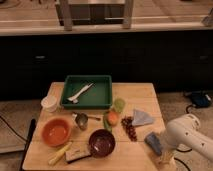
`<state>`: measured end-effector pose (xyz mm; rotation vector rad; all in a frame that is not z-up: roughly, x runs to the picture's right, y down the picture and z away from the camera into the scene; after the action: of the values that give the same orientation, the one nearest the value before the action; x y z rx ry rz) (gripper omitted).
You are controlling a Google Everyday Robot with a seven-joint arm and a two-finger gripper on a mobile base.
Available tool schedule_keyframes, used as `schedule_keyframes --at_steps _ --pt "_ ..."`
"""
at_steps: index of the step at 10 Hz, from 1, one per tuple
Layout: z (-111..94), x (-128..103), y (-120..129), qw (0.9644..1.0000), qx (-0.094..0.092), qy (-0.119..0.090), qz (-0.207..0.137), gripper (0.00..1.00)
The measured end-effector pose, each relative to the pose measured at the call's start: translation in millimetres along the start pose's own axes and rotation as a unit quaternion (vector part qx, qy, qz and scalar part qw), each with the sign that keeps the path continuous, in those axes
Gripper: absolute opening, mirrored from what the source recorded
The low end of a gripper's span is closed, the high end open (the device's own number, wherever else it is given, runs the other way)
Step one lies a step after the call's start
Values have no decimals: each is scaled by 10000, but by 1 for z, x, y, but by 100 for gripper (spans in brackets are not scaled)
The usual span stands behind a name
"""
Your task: Place sponge in red bowl
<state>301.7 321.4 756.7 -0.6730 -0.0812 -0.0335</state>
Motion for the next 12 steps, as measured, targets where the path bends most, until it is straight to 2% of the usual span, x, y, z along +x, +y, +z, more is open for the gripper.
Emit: schedule_keyframes --at_steps 2,4,6,10,12 --pt "3 -1 0 9999 -22 -3 123 78" --pt "4 -2 0 9997 -28 30 223 61" --pt "5 -2 -1 9996 -21 57 290 39" --pt "2 1 -5 9995 11 84 300 2" --pt "-3 2 -7 10000 21 56 36 0"
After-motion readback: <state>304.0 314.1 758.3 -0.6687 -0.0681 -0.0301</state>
